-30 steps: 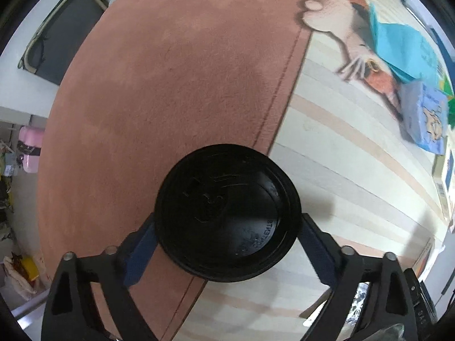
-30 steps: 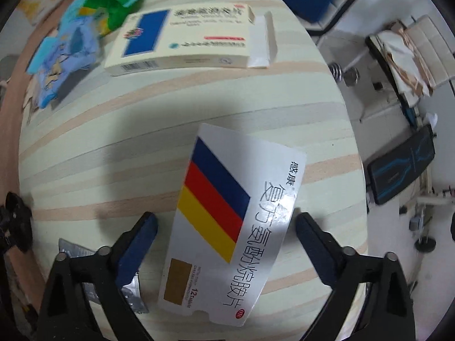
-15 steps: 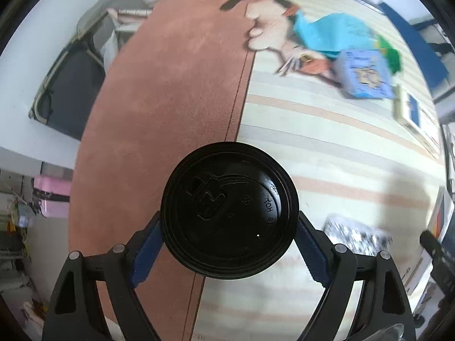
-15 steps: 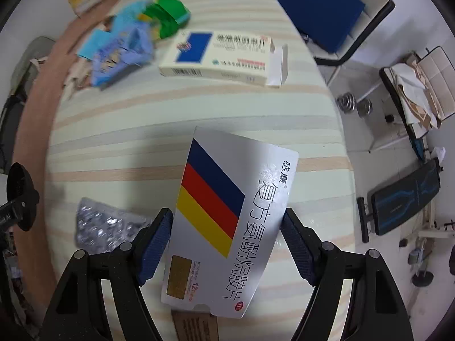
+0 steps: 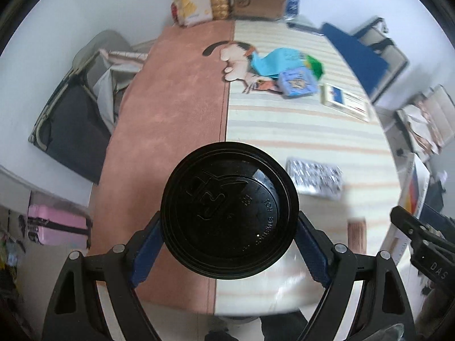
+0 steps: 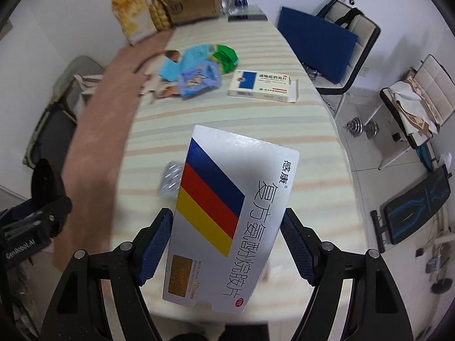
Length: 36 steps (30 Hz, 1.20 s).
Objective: Collect trash
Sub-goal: 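Carry both items to the trash bin and open both tools to drop them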
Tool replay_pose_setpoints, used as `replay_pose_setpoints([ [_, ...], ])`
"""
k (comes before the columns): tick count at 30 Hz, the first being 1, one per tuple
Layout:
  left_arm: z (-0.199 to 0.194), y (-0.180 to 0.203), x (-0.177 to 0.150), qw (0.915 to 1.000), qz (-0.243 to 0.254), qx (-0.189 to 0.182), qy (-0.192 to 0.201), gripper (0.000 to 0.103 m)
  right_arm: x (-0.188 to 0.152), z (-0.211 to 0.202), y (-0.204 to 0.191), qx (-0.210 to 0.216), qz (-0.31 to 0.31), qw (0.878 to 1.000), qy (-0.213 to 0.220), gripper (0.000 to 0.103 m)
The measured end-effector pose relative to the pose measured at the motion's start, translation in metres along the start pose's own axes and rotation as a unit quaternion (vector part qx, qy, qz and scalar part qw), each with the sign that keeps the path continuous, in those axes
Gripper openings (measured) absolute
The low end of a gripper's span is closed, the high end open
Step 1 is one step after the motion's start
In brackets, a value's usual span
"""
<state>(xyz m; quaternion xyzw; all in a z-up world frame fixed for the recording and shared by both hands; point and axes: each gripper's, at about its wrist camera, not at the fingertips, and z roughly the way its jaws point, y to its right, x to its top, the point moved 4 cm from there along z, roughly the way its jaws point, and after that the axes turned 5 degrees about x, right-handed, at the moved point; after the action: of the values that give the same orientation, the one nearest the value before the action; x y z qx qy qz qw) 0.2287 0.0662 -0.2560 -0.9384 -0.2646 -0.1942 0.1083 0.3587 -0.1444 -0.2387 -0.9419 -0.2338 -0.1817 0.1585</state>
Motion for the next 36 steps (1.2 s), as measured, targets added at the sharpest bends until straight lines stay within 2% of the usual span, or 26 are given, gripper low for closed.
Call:
replay_pose_setpoints([
  [4, -0.029, -0.014, -0.046, 0.9993, 0.028, -0.023, 0.013, 0.086, -0.057, -0.045, -0.032, -0.005, 0.006, 1.0, 0.025, 0.078],
  [6, -0.032, -0.02, -0.066, 0.9987, 0.035, -0.037, 0.005, 0.086, -0.084, -0.059, -0.043, -0.006, 0.011, 0.999, 0.03, 0.078],
  [10, -0.032, -0.032, -0.12, 0.9965, 0.04, -0.064, -0.037, 0.086, -0.154, -0.076, -0.063, 0.002, 0.027, 1.0, 0.011, 0.078],
  [15, 0.0, -0.033, -0.178, 0.9898, 0.045, -0.088, -0.103, 0.086, -0.234, -0.058, -0.061, 0.025, 0.065, 0.997, -0.042, 0.078],
  [19, 0.047, -0.027, -0.225, 0.9824, 0.038, -0.092, -0.158, 0.086, -0.306, -0.006, -0.044, 0.039, 0.103, 0.988, -0.104, 0.078],
  [22, 0.1, -0.016, -0.259, 0.9729, 0.026, -0.101, -0.206, 0.086, -0.351, 0.045, -0.029, 0.046, 0.126, 0.98, -0.146, 0.078],
  [25, 0.168, -0.004, -0.291, 0.9601, 0.003, -0.114, -0.255, 0.087, -0.388, 0.1, -0.012, 0.049, 0.144, 0.973, -0.174, 0.078],
  [28, 0.234, 0.008, -0.316, 0.9509, -0.013, -0.115, -0.287, 0.09, -0.426, 0.168, 0.007, 0.05, 0.168, 0.965, -0.196, 0.078],
  [30, 0.272, 0.012, -0.331, 0.9474, -0.016, -0.11, -0.3, 0.1, -0.444, 0.205, 0.016, 0.058, 0.187, 0.959, -0.206, 0.078],
  [34, 0.33, 0.012, -0.361, 0.9479, -0.013, -0.082, -0.308, 0.101, -0.482, 0.292, 0.031, 0.081, 0.211, 0.946, -0.231, 0.08],
  [35, 0.34, 0.011, -0.367, 0.9495, -0.01, -0.071, -0.305, 0.101, -0.487, 0.304, 0.034, 0.08, 0.212, 0.945, -0.237, 0.083],
  [36, 0.348, 0.008, -0.372, 0.951, -0.007, -0.062, -0.303, 0.101, -0.495, 0.32, 0.037, 0.077, 0.21, 0.943, -0.245, 0.094],
])
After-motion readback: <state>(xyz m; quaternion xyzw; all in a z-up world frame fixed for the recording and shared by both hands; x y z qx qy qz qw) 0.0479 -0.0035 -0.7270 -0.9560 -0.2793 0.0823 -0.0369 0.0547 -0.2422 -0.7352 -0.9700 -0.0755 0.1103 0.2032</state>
